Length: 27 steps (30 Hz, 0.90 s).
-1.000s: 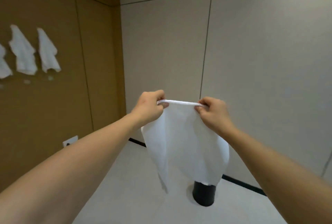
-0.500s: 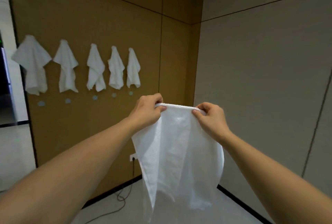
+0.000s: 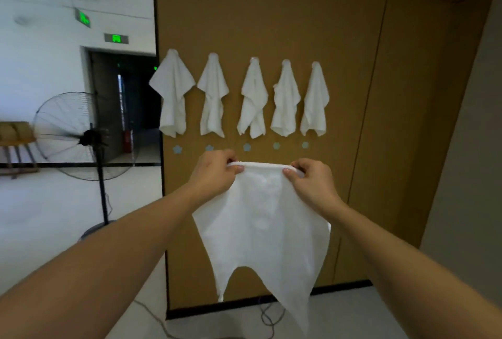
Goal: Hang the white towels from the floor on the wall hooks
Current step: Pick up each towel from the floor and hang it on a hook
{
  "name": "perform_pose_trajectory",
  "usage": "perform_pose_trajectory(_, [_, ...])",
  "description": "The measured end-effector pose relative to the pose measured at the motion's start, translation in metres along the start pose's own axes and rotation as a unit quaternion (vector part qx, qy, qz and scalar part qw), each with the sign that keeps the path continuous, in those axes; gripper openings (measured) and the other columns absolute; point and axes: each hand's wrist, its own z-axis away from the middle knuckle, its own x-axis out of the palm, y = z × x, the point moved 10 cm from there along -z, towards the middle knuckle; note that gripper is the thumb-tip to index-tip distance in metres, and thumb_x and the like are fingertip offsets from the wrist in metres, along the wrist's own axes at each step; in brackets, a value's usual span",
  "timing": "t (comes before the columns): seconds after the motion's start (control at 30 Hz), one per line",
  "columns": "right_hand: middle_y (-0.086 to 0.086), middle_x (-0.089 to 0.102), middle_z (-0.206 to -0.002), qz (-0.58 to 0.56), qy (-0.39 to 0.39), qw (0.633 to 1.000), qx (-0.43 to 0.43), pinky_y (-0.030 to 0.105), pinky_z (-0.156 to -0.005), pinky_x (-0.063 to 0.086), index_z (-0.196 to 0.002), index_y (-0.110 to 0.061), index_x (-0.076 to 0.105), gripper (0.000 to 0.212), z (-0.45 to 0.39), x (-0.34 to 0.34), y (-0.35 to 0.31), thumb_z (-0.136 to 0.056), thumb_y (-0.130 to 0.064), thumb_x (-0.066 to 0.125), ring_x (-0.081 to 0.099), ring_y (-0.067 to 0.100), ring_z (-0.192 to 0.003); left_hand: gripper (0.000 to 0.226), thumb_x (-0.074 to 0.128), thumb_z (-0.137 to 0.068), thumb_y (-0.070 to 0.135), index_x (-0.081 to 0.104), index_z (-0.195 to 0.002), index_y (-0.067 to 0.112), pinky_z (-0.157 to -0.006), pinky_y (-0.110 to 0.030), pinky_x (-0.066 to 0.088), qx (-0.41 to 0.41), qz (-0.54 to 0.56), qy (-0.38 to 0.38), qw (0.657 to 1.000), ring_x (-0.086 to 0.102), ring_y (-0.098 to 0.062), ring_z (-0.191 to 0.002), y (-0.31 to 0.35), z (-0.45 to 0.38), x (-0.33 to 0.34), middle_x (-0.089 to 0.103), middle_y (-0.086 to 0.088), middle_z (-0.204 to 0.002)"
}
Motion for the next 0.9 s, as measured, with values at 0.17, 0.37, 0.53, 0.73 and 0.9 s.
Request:
perform_pose_trajectory(0.17, [-0.014, 0.063, -0.073, -0.048, -0.061, 0.997, -0.019, 0.02, -0.06, 0.038, -0.074, -0.027, 0.064, 0.016, -0.083, 0.112, 0.03, -0.09, -0.03, 0.065, 0.059, 0.004, -0.073, 0.024, 0.064, -0.089, 0.034, 0.054, -0.068, 0.029, -0.056, -0.022, 0.032, -0.057, -0.057, 0.0, 0.997, 0.053, -0.011, -0.072, -0.1, -0.064, 0.025, 0.057, 0.008, -0.073])
perform_pose_trajectory(0.37, [-0.014, 0.06, -0.065, -0.062, -0.124, 0.99, -0.017, 0.024, -0.057, 0.04, -0.066, -0.026, 0.058, 0.026, -0.177, 0.237, 0.071, -0.089, -0.033, 0.066, 0.057, 0.003, -0.065, 0.018, 0.063, -0.089, 0.037, 0.055, -0.074, 0.029, -0.059, -0.022, 0.033, -0.134, -0.087, -0.013, 0.987, 0.049, -0.006, -0.072, -0.206, -0.135, 0.052, 0.054, 0.013, -0.076])
perform_pose_trajectory(0.53, [-0.001, 0.067, -0.071, 0.0, -0.17, 0.981, -0.09, 0.037, -0.068, 0.053, -0.079, -0.013, 0.07, 0.034, -0.228, 0.318, 0.071, -0.091, -0.044, 0.062, 0.062, 0.016, -0.069, 0.014, 0.064, -0.087, 0.039, 0.059, -0.078, 0.029, -0.061, -0.021, 0.034, -0.189, -0.098, -0.017, 0.977, 0.054, -0.008, -0.078, -0.288, -0.17, 0.059, 0.06, 0.009, -0.08])
perform_pose_trajectory(0.73, [0.003, 0.069, -0.072, 0.025, -0.063, 0.932, -0.356, 0.025, -0.055, 0.049, -0.094, -0.012, 0.074, 0.01, -0.253, 0.382, 0.022, -0.086, -0.014, 0.07, 0.064, 0.02, -0.06, 0.018, 0.068, -0.081, 0.027, 0.051, -0.076, 0.027, -0.061, -0.025, 0.041, -0.191, -0.079, 0.047, 0.977, 0.051, -0.008, -0.063, -0.367, -0.213, 0.055, 0.056, 0.009, -0.062])
perform_pose_trajectory(0.9, [0.001, 0.059, -0.061, 0.162, -0.097, 0.886, -0.424, 0.021, -0.043, 0.038, -0.102, -0.018, 0.076, 0.03, -0.289, 0.482, 0.018, -0.073, -0.013, 0.081, 0.053, 0.018, -0.047, 0.017, 0.06, -0.089, 0.02, 0.07, -0.088, 0.034, -0.075, -0.026, 0.045, -0.091, -0.176, 0.034, 0.98, 0.062, -0.014, -0.079, -0.431, -0.259, 0.072, 0.069, 0.01, -0.087])
